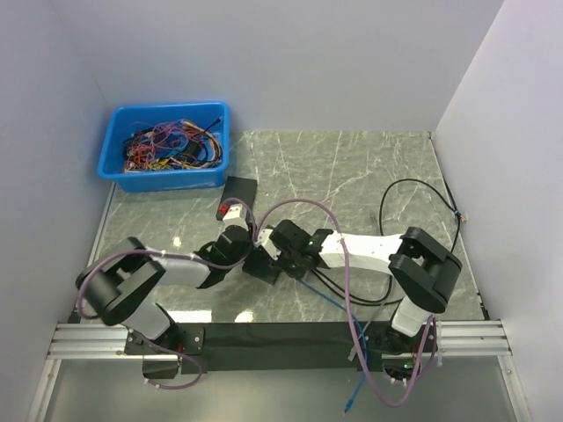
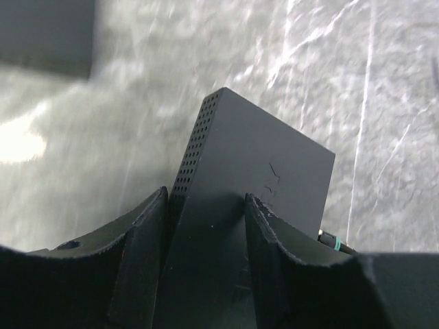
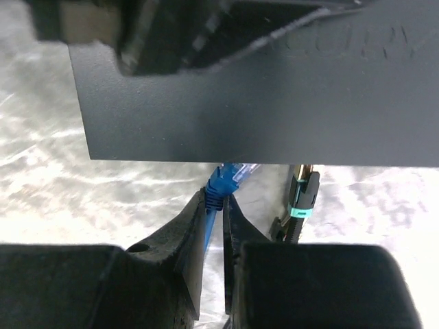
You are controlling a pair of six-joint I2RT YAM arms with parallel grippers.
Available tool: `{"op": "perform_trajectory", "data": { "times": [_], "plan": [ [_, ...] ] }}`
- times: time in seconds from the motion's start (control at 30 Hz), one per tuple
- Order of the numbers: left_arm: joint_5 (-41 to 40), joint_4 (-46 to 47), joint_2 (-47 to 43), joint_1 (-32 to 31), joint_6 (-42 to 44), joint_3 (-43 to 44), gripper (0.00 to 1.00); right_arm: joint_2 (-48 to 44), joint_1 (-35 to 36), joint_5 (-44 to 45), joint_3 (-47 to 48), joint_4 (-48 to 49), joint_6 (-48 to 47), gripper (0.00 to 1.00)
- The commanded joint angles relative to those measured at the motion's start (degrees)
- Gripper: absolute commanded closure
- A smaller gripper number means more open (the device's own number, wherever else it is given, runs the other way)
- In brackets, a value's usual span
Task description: Insert the plug into the switch port
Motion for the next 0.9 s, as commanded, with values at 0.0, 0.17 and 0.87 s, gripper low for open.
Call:
{"op": "perform_trajectory", "data": {
  "times": [0.0,0.17,0.87],
  "plan": [
    [13.4,-28.4,-2.1,-8.1,-7.3,-2.3,0.56,-5.6,1.6,-5.8,2.5,35.4,0.5,1.00],
    [6.3,-36.9,-6.2,-8.1,-13.5,-1.9,0.18,-3.4,5.0,-3.8,3.5,33.1,0.1,1.00],
    [-1.0,-50.4,-19.1,1.8,-9.4,3.9,0.06,-2.7,8.4,6.5,-0.8,30.9,9.7,1.00]
  ]
}}
